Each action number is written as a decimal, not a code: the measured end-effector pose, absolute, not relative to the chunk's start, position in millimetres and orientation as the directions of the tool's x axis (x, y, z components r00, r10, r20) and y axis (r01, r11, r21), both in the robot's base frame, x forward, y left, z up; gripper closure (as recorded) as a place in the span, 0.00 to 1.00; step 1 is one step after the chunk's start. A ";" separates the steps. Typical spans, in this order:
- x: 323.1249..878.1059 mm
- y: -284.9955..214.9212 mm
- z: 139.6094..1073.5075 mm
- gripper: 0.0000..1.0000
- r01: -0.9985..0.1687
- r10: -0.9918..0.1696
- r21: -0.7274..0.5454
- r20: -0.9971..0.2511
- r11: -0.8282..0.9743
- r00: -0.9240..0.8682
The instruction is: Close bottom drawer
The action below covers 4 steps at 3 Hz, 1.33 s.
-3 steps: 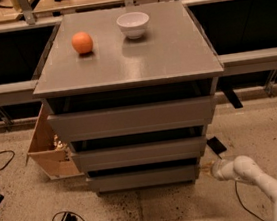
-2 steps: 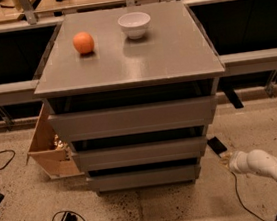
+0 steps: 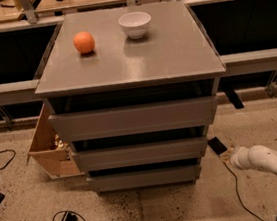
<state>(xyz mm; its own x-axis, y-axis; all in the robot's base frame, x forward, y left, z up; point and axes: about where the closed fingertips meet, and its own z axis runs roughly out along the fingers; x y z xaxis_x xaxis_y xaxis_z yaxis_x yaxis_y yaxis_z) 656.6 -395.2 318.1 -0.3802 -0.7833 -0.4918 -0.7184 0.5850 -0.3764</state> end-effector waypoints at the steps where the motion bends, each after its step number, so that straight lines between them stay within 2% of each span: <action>1: 645.6 -400.4 326.1 1.00 -0.734 -0.800 -0.373 -0.460 0.568 -0.386; 3: 611.5 -439.2 432.0 1.00 -0.727 -0.850 -0.440 -0.267 0.527 -0.454; 4: 572.5 -440.5 487.9 1.00 -0.723 -0.822 -0.402 -0.172 0.562 -0.543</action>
Offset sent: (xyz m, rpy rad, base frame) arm -0.1190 -0.0205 0.1059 -0.2202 0.1711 -0.0427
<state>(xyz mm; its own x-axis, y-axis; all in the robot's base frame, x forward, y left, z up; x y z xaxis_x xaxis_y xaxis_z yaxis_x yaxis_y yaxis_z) 572.5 -440.5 487.9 -0.5432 -0.8218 -0.1717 -0.7229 0.5619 -0.4022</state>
